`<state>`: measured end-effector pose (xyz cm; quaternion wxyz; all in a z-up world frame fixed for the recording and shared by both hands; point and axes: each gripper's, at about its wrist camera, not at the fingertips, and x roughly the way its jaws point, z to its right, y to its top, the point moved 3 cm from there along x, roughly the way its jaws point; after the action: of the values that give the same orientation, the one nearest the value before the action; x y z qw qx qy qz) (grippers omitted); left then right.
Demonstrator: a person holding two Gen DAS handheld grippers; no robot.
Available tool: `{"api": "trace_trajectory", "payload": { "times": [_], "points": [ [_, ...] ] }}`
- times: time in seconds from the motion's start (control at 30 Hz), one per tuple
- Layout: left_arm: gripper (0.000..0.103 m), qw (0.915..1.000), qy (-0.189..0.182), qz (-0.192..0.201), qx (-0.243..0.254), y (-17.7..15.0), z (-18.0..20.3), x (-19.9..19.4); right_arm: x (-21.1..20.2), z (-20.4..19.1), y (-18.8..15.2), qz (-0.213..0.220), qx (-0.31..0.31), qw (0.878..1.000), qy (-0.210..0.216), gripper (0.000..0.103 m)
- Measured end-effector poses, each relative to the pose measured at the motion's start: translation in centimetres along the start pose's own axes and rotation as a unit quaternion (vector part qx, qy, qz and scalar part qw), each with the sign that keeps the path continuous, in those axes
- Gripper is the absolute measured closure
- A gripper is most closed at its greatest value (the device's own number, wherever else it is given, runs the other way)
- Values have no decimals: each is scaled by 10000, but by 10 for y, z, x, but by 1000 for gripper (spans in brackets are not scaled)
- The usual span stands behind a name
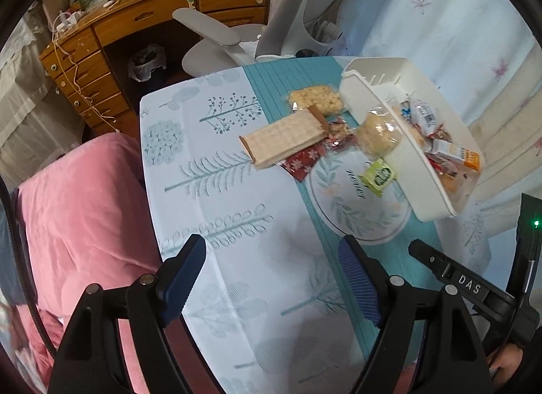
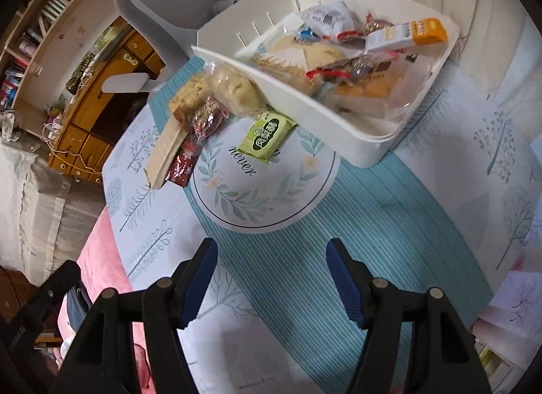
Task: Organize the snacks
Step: 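Move both open tools back toward the remaining snacks, then grasp the brown paper wafer bag with the left tool while the right tool grasps the green packet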
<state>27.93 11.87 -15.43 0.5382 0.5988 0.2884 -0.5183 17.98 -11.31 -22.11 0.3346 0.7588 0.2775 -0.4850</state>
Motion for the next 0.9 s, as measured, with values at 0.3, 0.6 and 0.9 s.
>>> {"api": "trace_trajectory", "payload": {
  "times": [0.3, 0.6, 0.9],
  "points": [
    [22, 9977, -24, -329, 595, 54, -4, 62, 48, -7, 15, -3, 404, 9989, -222, 36],
    [22, 9855, -23, -794, 1497, 97, 14, 138, 68, -27, 35, 522, 359, 9969, -471, 36],
    [22, 9760, -227, -1006, 1918, 116, 24, 188, 93, -30, 44, 649, 436, 9939, -785, 36]
  ]
}}
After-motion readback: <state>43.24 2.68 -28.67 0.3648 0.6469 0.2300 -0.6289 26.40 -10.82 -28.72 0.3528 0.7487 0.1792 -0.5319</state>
